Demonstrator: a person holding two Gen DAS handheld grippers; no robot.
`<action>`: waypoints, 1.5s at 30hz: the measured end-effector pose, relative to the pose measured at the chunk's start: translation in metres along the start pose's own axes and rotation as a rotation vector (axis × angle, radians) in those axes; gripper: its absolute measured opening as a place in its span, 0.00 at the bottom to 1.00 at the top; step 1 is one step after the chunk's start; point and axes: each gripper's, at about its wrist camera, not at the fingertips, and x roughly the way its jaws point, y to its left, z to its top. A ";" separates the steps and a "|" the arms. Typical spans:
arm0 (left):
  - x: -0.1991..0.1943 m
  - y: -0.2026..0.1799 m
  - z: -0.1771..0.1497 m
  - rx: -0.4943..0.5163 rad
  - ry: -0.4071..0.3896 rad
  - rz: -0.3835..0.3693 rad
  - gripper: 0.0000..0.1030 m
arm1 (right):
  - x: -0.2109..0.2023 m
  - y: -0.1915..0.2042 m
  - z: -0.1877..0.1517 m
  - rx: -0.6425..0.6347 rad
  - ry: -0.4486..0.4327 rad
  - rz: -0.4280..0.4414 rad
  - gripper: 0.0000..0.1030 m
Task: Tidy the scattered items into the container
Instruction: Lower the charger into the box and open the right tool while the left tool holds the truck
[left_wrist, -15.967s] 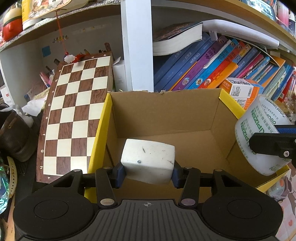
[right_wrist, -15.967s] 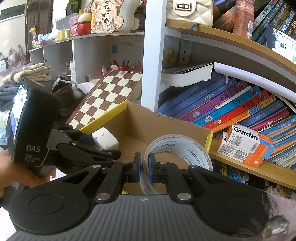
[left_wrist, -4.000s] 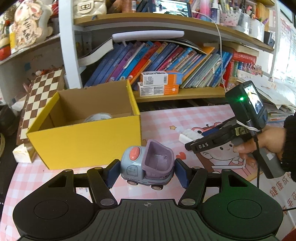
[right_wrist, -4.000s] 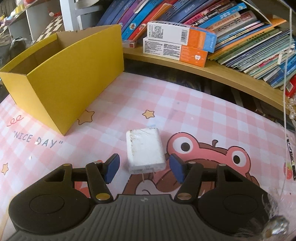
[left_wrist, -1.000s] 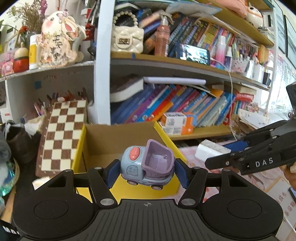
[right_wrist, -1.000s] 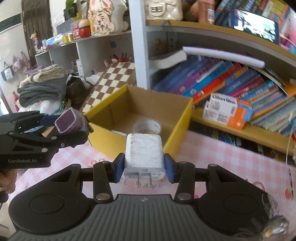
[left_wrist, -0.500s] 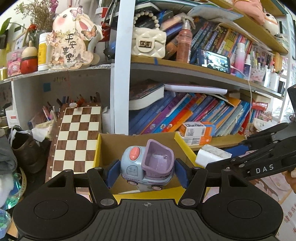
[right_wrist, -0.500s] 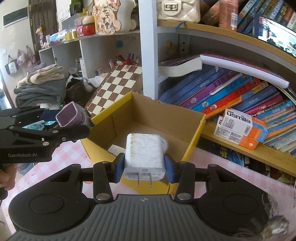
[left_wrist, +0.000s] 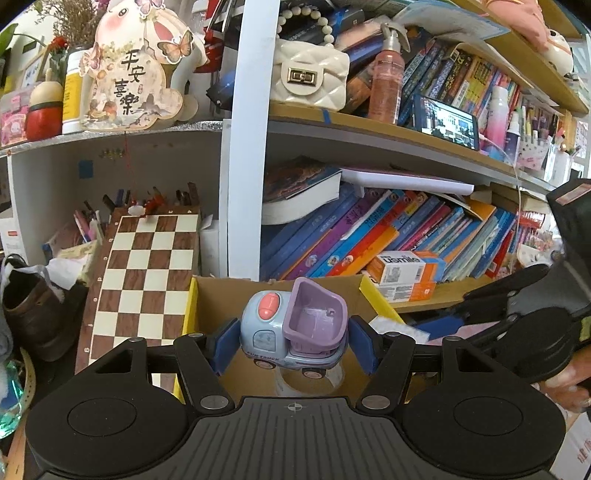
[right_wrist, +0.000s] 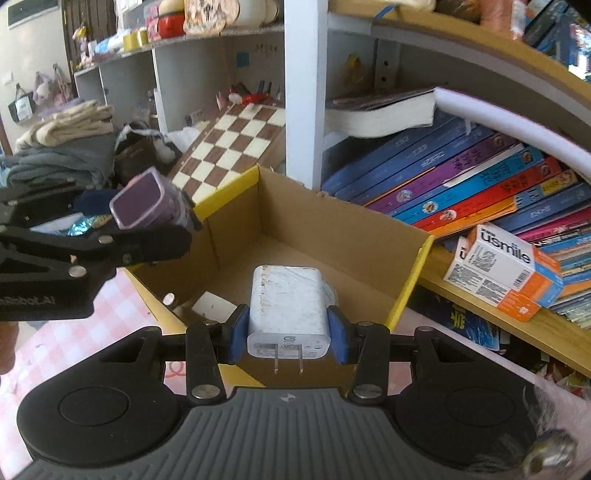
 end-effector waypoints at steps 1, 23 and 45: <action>0.002 0.001 0.000 -0.001 0.002 0.001 0.61 | 0.004 0.000 0.001 -0.002 0.005 0.000 0.41; 0.029 0.010 -0.001 -0.014 0.039 0.011 0.61 | 0.083 -0.011 0.021 -0.048 0.151 -0.001 0.41; 0.041 0.010 -0.002 -0.005 0.064 0.018 0.61 | 0.095 -0.022 0.021 0.007 0.132 0.026 0.53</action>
